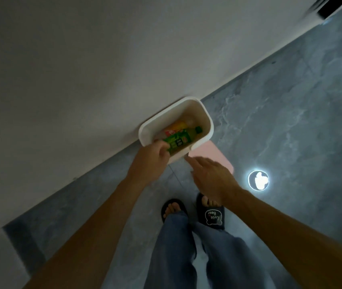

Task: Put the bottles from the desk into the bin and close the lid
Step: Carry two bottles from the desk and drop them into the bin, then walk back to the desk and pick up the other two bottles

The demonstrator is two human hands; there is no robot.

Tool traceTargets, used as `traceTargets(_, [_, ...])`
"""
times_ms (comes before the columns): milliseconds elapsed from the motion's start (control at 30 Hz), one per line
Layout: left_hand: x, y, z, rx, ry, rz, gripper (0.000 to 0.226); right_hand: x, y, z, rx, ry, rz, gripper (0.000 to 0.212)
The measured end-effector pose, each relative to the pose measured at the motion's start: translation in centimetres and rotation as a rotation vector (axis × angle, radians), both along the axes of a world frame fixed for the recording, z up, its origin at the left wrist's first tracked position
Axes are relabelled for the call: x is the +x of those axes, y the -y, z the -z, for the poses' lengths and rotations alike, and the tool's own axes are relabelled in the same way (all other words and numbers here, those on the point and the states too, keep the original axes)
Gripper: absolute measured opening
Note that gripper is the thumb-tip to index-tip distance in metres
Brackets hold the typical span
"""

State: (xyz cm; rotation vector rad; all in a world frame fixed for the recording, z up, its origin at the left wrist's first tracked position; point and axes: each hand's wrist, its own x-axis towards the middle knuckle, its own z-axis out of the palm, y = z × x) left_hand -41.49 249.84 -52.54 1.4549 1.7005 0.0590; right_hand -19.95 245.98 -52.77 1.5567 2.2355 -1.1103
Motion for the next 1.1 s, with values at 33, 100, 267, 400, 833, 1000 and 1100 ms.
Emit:
traceTargets(33, [-0.4,1.4,-2.1,-0.047,-0.009,-0.017,0.027,0.5,0.7,-2.1,-0.104,0.018,0.077,0.05])
traceTargets(100, [-1.1,4.7,-6.9,-0.164,-0.045,-0.065,0.03,1.7,2.3,-6.9,-0.254,0.062,0.204,0.038])
traceTargets(267, [-1.5,14.1,-20.2,-0.422,-0.087,-0.176,0.026,5.0,7.1,-20.5,-0.34,0.141,0.302,0.026])
traceTargets(400, [-1.9,19.8,-30.1,-0.488,-0.076,-0.166,0.014,7.3,11.3,-30.3,-0.448,0.131,0.428,0.024])
traceTargets(833, [-3.5,29.4,-44.0,-0.536,-0.031,-0.424,0.041,13.3,17.3,-46.5,-0.593,0.249,0.522,0.015])
traceTargets(1000, [-1.1,32.3,-45.9,-0.495,-0.017,-0.656,0.038,15.3,12.4,-47.1,-0.558,0.36,0.22,0.023])
traceTargets(1100, [1.8,36.1,-46.6,-0.474,-0.007,-0.784,0.035,15.0,8.7,-46.8,-0.502,0.389,0.061,0.02])
